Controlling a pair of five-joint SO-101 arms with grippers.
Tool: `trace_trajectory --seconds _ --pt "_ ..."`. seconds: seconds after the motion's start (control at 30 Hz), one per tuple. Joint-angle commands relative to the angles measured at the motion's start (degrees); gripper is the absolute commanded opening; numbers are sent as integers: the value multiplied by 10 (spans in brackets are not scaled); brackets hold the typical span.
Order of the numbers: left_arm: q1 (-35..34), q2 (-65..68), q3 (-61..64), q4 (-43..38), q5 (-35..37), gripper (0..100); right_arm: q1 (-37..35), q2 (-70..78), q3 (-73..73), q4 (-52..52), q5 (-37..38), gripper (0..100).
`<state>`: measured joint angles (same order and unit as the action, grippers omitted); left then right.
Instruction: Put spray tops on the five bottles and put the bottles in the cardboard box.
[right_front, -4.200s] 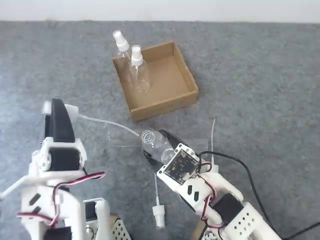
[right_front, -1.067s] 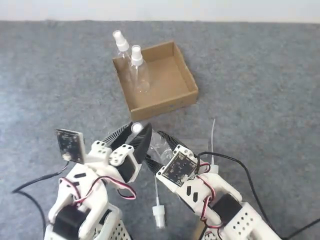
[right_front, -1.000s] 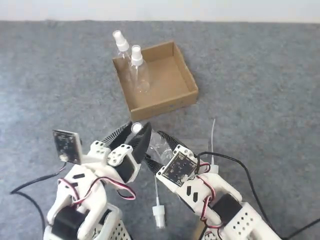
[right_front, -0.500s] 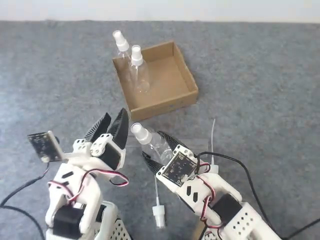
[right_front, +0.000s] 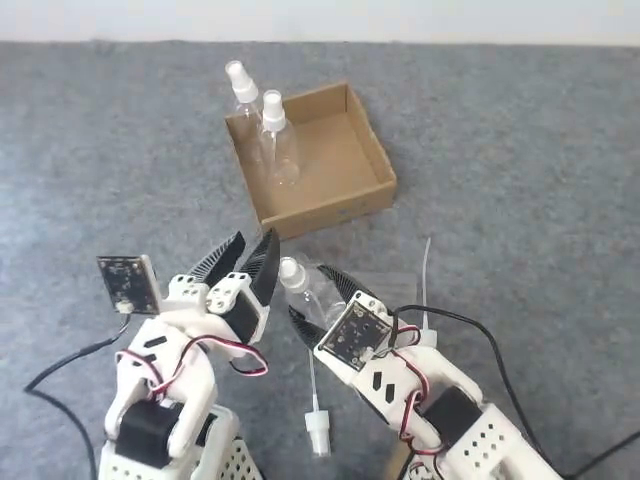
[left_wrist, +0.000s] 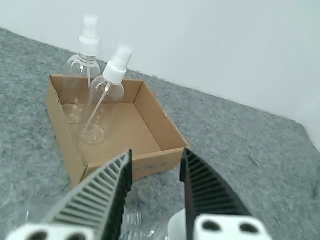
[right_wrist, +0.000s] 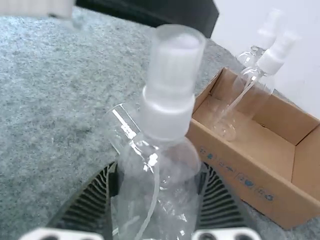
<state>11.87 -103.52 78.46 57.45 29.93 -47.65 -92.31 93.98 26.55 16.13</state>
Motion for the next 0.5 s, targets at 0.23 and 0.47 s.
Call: trace_trajectory --seconds 0.23,0.47 --pt "-79 -12 -16 -47 44 145 8 -15 -16 -14 -7 34" --pt "-88 -12 -18 -44 46 145 8 -15 -16 -18 -7 34"
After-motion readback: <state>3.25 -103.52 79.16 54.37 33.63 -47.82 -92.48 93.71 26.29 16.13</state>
